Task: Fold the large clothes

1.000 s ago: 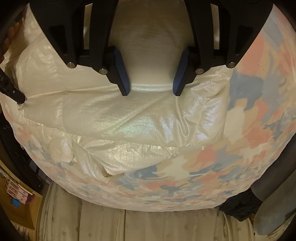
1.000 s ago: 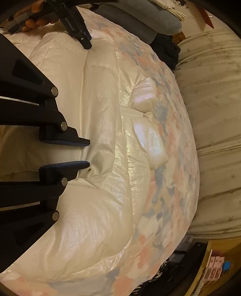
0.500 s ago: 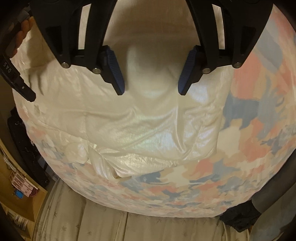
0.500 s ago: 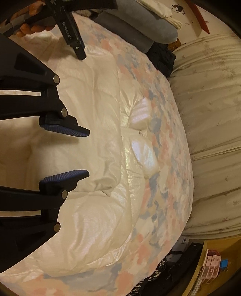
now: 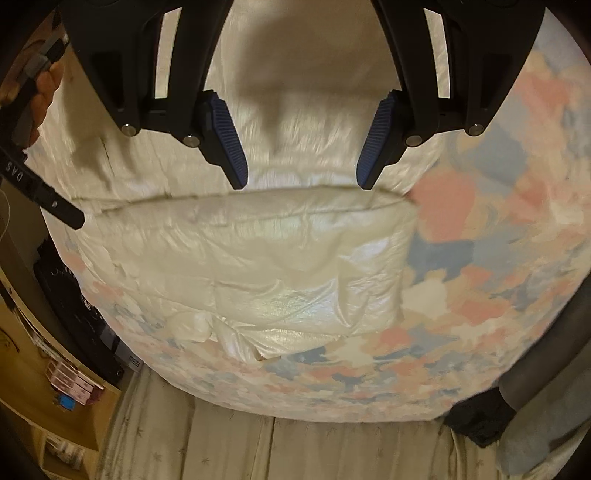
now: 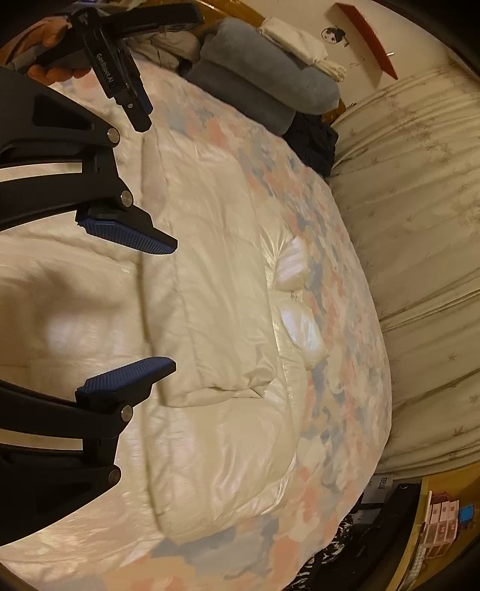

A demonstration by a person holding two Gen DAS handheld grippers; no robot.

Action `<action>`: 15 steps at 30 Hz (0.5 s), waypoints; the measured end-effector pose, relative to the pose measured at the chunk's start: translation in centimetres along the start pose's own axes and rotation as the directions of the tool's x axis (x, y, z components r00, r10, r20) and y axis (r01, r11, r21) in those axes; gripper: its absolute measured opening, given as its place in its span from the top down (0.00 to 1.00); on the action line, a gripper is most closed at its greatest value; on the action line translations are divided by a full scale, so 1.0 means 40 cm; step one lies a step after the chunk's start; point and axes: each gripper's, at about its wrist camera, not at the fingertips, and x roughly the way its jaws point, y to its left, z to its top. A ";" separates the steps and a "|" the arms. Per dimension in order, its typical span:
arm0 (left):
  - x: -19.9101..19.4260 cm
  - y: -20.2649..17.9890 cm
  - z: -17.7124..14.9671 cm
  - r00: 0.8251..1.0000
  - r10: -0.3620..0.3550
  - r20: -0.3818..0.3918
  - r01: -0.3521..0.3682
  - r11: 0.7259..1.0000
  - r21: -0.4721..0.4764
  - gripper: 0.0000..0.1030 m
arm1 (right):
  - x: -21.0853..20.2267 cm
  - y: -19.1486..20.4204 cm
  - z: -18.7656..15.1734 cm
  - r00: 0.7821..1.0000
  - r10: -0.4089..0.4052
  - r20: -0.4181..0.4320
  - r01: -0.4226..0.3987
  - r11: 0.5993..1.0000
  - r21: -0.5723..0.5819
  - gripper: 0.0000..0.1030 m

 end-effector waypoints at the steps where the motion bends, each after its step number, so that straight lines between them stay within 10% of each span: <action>1: -0.023 0.000 -0.008 1.000 0.005 0.006 -0.005 1.000 0.007 0.43 | -0.024 0.004 -0.009 1.000 0.008 0.003 -0.008 1.000 -0.001 0.42; 15: -0.335 0.052 -0.118 0.995 0.049 0.089 -0.047 0.999 -0.024 0.43 | -0.402 0.066 -0.112 0.992 0.061 0.111 -0.054 0.997 -0.062 0.32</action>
